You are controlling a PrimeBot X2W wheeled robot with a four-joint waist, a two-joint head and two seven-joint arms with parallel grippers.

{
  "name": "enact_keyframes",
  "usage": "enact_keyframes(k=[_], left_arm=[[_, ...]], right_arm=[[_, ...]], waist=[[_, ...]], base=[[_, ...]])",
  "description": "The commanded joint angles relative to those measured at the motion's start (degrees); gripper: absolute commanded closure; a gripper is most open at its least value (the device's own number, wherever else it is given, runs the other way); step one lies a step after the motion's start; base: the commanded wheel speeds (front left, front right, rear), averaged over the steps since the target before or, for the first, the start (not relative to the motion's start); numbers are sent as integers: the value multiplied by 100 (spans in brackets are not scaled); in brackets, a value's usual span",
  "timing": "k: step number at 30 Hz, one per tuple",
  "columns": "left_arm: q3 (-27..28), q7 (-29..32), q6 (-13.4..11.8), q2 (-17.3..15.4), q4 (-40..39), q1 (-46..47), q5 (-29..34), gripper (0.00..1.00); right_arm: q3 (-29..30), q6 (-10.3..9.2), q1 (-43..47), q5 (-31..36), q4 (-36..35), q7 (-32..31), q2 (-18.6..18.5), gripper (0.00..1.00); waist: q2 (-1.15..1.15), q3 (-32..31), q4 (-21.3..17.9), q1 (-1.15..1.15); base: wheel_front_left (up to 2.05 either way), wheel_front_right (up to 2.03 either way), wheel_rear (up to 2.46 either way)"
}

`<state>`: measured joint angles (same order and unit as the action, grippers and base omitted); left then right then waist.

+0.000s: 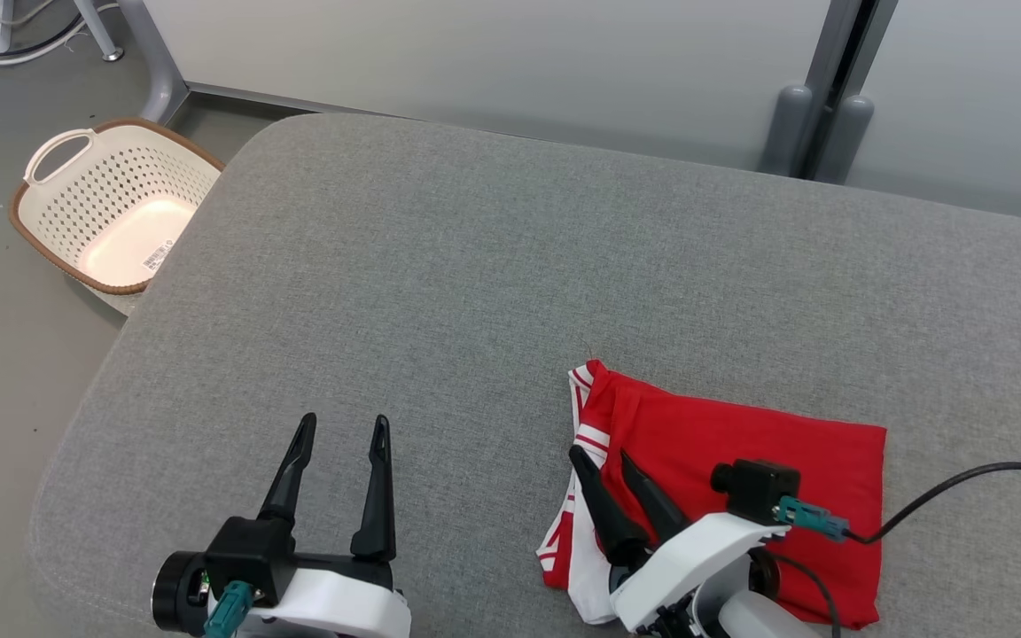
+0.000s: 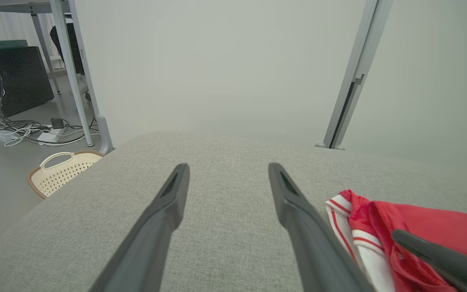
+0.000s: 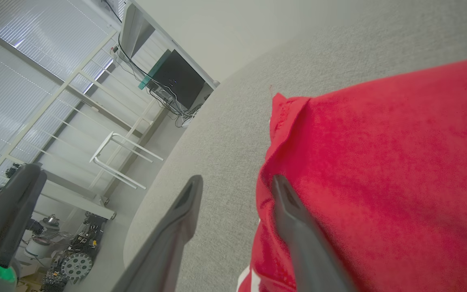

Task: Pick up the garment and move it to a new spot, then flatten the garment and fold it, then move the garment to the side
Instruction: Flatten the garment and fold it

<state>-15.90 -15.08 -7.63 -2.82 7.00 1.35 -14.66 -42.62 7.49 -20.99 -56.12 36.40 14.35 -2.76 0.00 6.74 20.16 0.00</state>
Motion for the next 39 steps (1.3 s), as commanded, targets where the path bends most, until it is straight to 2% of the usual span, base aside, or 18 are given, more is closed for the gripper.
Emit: enact_keyframes(k=[1, 5, 8, 13, 18, 22, 28, 34, 39], left_arm=[[-11, -6, -34, -19, 16, 45, -22, 0], [-28, -7, -68, -20, 2, 117, -59, 0], [5, -6, -82, -20, 1, 132, -49, 0], [142, -7, -45, -20, -14, 124, -19, 0], [308, -6, -17, -19, -99, 127, -85, 0], [398, -6, 5, -18, -184, 177, -155, 0], [497, -6, -24, -19, -272, 262, -172, 0], [529, -6, -30, -20, -278, 229, -166, 0], [472, -6, -23, -19, -257, 102, -119, 0]], right_arm=[[-84, -1, -76, -101, -21, 48, -26, 0], [-419, -1, -255, -483, 111, 77, -26, 0], [-493, -1, -461, -504, 489, 82, -30, 0], [-541, -1, -947, 178, 1160, 88, -27, 0], [92, -1, -1137, 1200, 1375, 88, -56, 0], [842, -1, -967, 2171, 843, 89, -486, 0], [2165, -1, -152, 3781, -574, 89, -1002, 0], [3349, -1, 979, 4670, -1971, 89, -924, 0], [3729, -1, 1576, 4944, -2574, 89, -755, 0]], waist=[[0, -2, -7, 0], [0, -19, -91, 0], [0, -55, -220, 0], [0, -184, -529, 0], [0, -332, -880, 0], [0, -388, -1109, 0], [0, -378, -1377, 0], [0, -342, -1506, 0], [0, -337, -1547, 0]], base=[[0, 0, 0], [0, 0, 0], [0, 0, 0], [0, 0, 0], [0, 0, 0], [0, 0, 0], [0, 0, 0], [0, 0, 0], [0, 0, 0]])
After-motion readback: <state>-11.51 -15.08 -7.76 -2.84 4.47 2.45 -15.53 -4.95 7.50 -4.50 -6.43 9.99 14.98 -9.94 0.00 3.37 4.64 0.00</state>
